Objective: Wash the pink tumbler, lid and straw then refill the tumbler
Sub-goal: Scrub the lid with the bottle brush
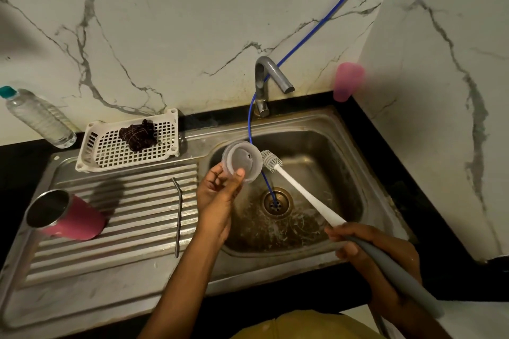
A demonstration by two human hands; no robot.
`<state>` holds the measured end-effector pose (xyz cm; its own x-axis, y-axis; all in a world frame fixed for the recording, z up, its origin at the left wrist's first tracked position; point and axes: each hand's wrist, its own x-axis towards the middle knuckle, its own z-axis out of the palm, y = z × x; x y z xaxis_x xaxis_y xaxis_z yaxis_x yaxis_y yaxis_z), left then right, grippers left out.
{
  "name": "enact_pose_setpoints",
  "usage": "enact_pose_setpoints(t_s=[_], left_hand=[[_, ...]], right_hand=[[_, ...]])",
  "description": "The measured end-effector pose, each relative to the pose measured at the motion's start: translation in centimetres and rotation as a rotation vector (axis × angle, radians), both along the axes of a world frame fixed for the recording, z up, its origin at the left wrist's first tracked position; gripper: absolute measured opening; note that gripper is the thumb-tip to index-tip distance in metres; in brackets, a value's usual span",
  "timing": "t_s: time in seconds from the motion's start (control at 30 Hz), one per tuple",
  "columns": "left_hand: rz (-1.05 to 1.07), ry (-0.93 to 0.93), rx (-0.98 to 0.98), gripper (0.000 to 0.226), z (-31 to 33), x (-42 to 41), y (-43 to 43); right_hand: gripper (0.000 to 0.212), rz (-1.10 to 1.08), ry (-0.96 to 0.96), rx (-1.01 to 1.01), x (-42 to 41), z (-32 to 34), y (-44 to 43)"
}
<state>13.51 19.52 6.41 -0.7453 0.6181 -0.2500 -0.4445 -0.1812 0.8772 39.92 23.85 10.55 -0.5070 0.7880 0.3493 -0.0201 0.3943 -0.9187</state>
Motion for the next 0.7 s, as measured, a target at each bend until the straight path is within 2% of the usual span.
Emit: enact_pose_setpoints(t_s=[0.07,0.13,0.2,0.27,0.37,0.43,0.7], left_hand=[[0.038,0.302,-0.129,0.045,-0.5,-0.5,-0.6],[-0.015,0.743,-0.223,0.050,-1.2,-1.6,-1.6],[-0.091,1.212,-0.241,0.050,-1.9,-2.7,-2.8],[-0.121,1.455,-0.232,0.047,-1.9,-2.7,-3.6],[-0.172,1.589,-0.168,0.034,-1.7,-1.7,-4.1],[-0.201,1.611,-0.121,0.031,-2.0,-0.8,-4.4],[-0.211,1.678,0.005,0.035,-2.7,1.6,-5.2]], right_hand=[[0.014,-0.055,0.018,-0.104,0.0,0.0,0.2],[0.010,-0.117,0.046,-0.217,-0.2,-0.2,0.4],[0.015,-0.179,0.041,-0.346,-0.9,-0.2,0.8],[0.015,-0.138,0.004,-0.401,-2.1,-0.4,1.4],[0.013,-0.060,0.030,-0.524,-4.2,-1.6,2.3],[0.018,-0.054,0.067,-0.595,-6.0,-2.5,2.6],[0.033,-0.046,0.080,-0.639,-10.4,-4.9,2.0]])
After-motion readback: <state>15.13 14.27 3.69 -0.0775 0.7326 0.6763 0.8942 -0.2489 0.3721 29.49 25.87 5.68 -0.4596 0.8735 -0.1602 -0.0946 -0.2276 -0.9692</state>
